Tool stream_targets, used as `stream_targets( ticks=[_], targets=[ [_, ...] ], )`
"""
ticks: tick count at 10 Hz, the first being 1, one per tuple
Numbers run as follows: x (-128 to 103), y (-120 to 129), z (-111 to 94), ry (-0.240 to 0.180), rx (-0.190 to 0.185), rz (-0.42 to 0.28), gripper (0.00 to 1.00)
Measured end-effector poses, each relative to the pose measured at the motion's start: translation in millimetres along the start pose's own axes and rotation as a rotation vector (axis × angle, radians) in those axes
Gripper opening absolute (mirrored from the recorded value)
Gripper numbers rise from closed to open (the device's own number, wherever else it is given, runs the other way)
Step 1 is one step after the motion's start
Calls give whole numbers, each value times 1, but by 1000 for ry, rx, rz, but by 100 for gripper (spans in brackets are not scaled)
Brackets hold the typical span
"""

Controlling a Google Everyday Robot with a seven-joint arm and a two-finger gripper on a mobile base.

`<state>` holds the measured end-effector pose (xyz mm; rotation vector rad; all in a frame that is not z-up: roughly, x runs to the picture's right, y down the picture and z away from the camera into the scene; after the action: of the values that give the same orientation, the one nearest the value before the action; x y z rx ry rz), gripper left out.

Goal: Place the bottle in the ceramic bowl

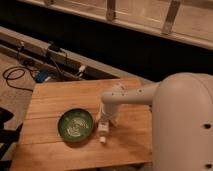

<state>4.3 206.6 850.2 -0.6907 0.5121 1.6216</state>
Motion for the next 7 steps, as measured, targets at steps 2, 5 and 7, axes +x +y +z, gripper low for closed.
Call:
stream_targets(
  ticks=[2, 5, 7],
  targets=[
    [1, -3, -3, 2, 5, 1, 38],
    [0, -6, -5, -1, 6, 5, 7],
    [-1, -1, -20, -42, 1, -6, 0]
  ],
)
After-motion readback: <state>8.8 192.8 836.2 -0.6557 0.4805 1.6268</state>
